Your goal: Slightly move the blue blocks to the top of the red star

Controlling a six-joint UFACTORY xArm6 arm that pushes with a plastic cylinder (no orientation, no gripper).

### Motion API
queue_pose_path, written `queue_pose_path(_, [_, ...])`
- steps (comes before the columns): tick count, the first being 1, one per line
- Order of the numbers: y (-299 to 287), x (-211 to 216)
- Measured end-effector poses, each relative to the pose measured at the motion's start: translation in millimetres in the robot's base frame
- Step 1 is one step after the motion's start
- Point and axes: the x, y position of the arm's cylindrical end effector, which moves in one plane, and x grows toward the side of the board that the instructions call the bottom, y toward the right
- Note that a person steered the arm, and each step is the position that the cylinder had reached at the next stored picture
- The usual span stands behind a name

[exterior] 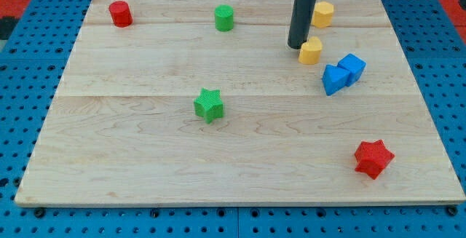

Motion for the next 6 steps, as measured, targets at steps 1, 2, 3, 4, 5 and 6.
queue_pose_path(1, [0.0, -14.6])
queue_pose_path(2, [0.0, -14.6])
queue_pose_path(3, [0.0, -14.6])
queue_pose_path(4, [-0.8, -17.9])
queue_pose_path(5, [-41.6, 13.4])
queue_pose_path(6, [-44.9, 96.2])
